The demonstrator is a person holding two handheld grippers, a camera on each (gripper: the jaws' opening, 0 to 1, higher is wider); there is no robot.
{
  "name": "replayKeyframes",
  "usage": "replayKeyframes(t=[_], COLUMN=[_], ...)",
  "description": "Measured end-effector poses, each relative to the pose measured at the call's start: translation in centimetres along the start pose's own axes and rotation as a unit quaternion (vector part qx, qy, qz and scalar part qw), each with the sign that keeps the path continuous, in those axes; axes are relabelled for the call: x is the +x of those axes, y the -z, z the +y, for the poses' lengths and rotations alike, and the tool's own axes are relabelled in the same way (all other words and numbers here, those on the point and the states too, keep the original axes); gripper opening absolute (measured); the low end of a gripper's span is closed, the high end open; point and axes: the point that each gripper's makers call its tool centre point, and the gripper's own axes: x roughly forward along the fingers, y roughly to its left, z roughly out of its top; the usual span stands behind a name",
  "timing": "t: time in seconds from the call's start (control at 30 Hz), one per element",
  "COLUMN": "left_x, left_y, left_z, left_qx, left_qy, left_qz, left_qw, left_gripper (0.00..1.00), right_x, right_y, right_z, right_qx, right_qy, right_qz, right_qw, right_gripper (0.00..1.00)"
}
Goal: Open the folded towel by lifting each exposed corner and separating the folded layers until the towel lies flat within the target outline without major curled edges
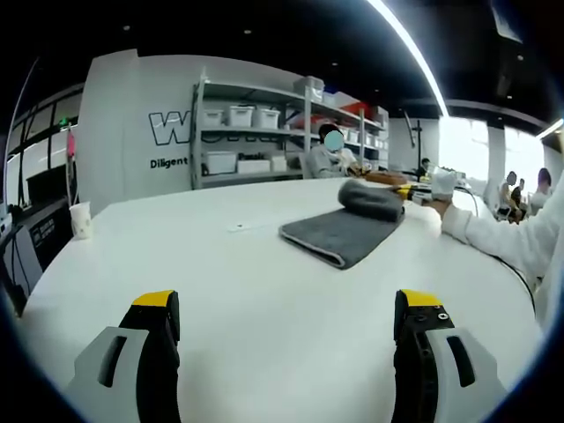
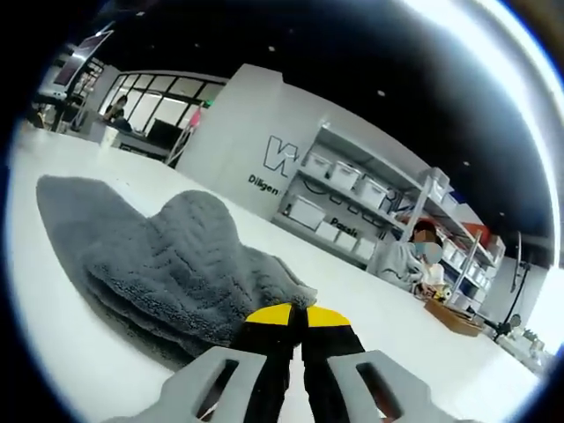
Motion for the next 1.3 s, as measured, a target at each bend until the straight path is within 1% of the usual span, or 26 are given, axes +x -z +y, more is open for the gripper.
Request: replayKeyframes(t=[0.6, 0.83, 1.1, 1.3], left_x=[0.0, 0.0, 0.1, 0.1], left_y=[0.1, 0.1, 0.3, 0.3], left_z=[0.1, -0.1, -0.1, 0.0], left_qx=[0.001, 0.001, 0.001, 0.000], left_qy=[0.000, 0.000, 0.000, -0.001], left_qz=[0.002, 0.002, 0.005, 0.006], left_qw=[1.0000, 1.0000, 1.0000, 1.0000], left_gripper=[1.00, 1.00, 1.00, 1.00], right_x=[-0.7, -0.8, -1.0, -1.4], right_y=[2.2, 2.7, 3.1, 3.9], right_z=[-3.5, -4.0, -4.4, -5.5], right_qx=[0.024, 0.028, 0.019, 0.029], right_qy=[0.036, 0.039, 0.038, 0.047], right_qz=[0.018, 0.022, 0.026, 0.032], right_qw=[0.9989, 0.9986, 0.9988, 0.9980], right_gripper=[0.00, 0.00, 0.00, 0.00])
